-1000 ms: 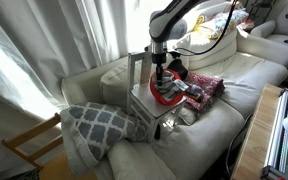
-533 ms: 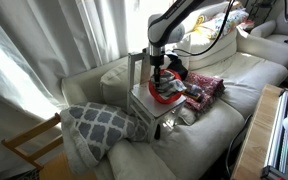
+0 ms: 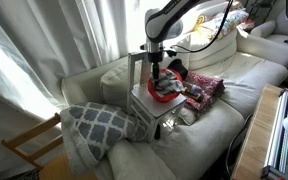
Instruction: Flip the orange hat on the chair seat upside down, pick up a towel on the pillow and place it in the orange hat
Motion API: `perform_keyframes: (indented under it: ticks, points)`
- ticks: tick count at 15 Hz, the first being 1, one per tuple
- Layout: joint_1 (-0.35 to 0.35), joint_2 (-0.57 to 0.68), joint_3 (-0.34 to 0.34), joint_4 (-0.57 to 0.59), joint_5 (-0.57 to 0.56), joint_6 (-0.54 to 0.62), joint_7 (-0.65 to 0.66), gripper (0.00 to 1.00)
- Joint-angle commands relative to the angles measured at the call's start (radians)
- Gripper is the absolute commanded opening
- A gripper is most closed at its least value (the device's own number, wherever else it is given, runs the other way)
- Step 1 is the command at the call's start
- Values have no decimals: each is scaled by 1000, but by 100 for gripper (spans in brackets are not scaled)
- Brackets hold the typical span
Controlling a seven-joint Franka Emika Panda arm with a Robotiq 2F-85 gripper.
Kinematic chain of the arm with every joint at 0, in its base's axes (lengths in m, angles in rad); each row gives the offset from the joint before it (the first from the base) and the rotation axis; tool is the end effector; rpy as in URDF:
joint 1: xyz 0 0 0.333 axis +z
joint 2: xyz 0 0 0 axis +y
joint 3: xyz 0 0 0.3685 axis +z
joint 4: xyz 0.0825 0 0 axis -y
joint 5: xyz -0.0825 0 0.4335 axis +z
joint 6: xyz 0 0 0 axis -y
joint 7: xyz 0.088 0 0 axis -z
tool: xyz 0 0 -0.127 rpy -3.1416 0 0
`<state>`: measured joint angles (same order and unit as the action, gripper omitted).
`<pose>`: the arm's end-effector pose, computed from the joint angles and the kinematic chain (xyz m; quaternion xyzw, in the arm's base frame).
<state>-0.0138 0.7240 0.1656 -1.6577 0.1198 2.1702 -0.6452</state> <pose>0.7179 0.1055 0.1613 -0.9314 -0.3343 0.0739 0.1238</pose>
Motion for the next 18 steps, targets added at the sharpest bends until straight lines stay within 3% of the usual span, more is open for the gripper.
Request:
perform_keyframes:
  ticks: [1, 6, 11, 18]
  points:
    - [25, -28, -12, 6, -67, -78, 63, 100]
    - [29, -105, -21, -16, -122, -123, 91, 100]
    - [0, -248, -47, -73, -199, -120, 36, 100]
    - [-70, -538, -67, -238, -115, -35, -21, 100]
